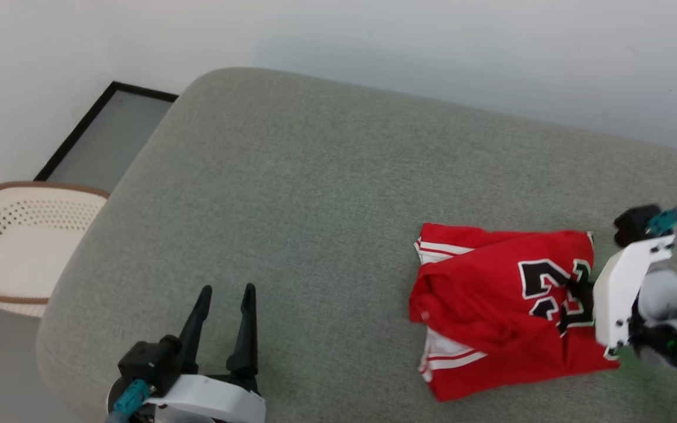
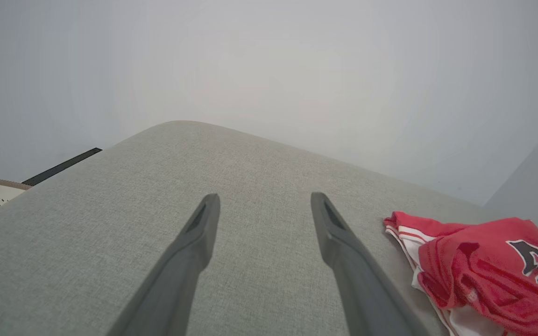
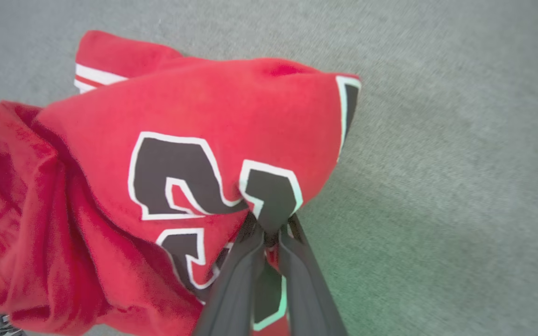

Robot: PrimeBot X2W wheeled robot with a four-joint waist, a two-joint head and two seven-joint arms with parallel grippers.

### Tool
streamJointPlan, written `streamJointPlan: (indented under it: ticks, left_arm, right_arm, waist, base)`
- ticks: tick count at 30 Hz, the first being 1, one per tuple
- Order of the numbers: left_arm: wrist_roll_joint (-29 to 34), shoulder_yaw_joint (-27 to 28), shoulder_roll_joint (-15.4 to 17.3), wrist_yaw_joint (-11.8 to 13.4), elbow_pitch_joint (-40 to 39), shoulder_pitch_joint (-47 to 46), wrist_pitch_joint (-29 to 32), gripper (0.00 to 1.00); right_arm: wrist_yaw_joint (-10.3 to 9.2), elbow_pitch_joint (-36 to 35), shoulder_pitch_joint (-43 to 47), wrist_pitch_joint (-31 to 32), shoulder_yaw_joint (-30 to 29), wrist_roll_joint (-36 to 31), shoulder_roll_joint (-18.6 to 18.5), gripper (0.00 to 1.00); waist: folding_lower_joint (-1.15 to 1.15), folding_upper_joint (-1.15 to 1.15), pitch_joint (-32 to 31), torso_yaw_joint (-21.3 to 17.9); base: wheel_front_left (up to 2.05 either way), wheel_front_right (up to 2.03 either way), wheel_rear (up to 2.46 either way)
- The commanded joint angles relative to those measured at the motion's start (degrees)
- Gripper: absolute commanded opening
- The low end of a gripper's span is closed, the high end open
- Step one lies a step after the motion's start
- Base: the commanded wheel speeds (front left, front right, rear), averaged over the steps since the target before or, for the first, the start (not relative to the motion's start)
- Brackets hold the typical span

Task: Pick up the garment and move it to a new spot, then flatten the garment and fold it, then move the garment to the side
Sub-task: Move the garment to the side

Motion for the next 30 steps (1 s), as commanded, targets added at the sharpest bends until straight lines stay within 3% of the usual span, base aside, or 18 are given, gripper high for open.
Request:
streamJointPlan:
  ticks: [1,16,30]
  left_arm:
    - [0.3,0.1,0.0,-0.1,0.2,-0.1,0.0,1.00]
    - [1.8,0.7,0.0,-1.7,1.8,1.2,0.0,1.00]
    - [4.3,-0.5,0.0,-2.8,0.0,-1.7,0.0,1.00]
  right_arm:
    - [-0.07,-0.3,-0.9,-0.1,-0.1,0.5,-0.7,0.00]
    - [-0.07,-1.2,-4.3,-0.1,1.8,3.5,-4.3,0.00]
    - [-0.07,3.3,-9.5,-5.7,4.0,4.1,-14.7,0.00]
  waist:
    - [0.00,0.00,-0.5,-0.4]
    - [0.00,0.00,-3.8,-2.1]
    - [0.00,0.00,0.5,-6.6]
  base:
    - [0.00,0.00,0.00]
    - [0.00,0.00,0.00]
    - [0.00,0.00,0.00]
